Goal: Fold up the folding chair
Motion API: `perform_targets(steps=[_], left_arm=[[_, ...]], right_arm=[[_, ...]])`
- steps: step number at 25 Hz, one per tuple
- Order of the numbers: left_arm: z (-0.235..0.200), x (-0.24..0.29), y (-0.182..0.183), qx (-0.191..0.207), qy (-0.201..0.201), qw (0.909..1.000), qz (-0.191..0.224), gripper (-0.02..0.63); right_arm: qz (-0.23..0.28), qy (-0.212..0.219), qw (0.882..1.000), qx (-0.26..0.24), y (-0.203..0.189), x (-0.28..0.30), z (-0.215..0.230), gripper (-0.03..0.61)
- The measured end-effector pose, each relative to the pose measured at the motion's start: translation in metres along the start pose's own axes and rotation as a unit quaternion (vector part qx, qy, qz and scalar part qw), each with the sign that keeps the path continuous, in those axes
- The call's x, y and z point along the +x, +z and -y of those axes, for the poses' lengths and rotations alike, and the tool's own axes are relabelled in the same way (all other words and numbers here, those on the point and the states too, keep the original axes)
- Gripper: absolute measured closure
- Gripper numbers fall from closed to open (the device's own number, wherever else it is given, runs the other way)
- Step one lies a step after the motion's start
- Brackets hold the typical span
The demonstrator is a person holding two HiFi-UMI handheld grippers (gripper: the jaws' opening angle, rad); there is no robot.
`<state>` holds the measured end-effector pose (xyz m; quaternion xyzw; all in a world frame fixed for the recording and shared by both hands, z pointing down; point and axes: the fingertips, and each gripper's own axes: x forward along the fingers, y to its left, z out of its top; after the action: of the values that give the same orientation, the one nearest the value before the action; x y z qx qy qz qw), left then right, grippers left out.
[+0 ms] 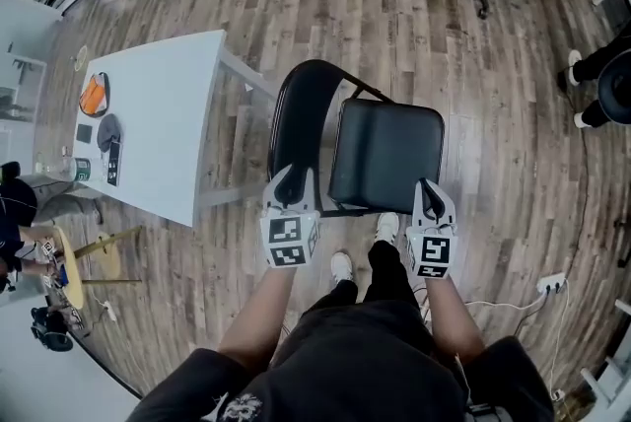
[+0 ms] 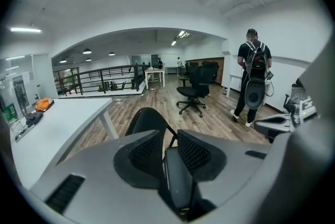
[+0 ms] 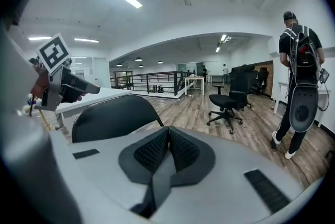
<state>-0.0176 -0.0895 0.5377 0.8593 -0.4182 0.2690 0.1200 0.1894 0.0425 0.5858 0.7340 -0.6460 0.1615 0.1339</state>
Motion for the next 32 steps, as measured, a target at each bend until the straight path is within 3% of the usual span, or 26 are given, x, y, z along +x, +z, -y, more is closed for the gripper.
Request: perform_targets(steps=[3, 4, 6, 9, 14, 17, 22, 27, 32], left_arm=[[-0.015, 0.011, 0.001, 0.019, 0.026, 0.9994, -0.015, 0.482], [-0.020, 0.014, 0.001, 0.023, 0.034, 0.9989, -0.022, 0.459], [-0.031, 0.021, 0.000, 0.029, 0.051, 0.9977, -0.034, 0.413], [-0.051, 0.028, -0.002, 0.033, 0.083, 0.9947, -0.051, 0.361], [-0.082, 0.044, -0.023, 0.026, 0.107, 0.9877, -0.111, 0.331], [-0.091, 0.056, -0.039, 0.014, 0.098, 0.9842, -0.147, 0.328], [-0.089, 0.079, -0.057, -0.036, 0.031, 0.9825, -0.180, 0.328], [-0.088, 0.091, -0.083, -0.020, 0.005, 0.9739, -0.226, 0.328], [-0.087, 0.095, -0.108, -0.021, 0.000, 0.9695, -0.244, 0.328]], right_arm=[[-0.024, 0.013, 1.000, 0.006, -0.018, 0.017, 0.006, 0.563], [-0.031, 0.021, 0.999, 0.015, -0.024, 0.022, 0.007, 0.527], [-0.045, 0.034, 0.998, 0.040, -0.036, 0.032, 0.011, 0.392], [-0.074, 0.036, 0.994, 0.074, -0.060, 0.046, 0.024, 0.356], [-0.146, 0.047, 0.981, 0.122, -0.126, 0.067, 0.050, 0.309], [-0.196, 0.061, 0.964, 0.170, -0.178, 0.076, 0.065, 0.299], [-0.281, 0.088, 0.933, 0.208, -0.259, 0.090, 0.082, 0.278], [-0.336, 0.107, 0.904, 0.241, -0.326, 0.093, 0.088, 0.272], [-0.362, 0.111, 0.887, 0.263, -0.377, 0.099, 0.093, 0.268]])
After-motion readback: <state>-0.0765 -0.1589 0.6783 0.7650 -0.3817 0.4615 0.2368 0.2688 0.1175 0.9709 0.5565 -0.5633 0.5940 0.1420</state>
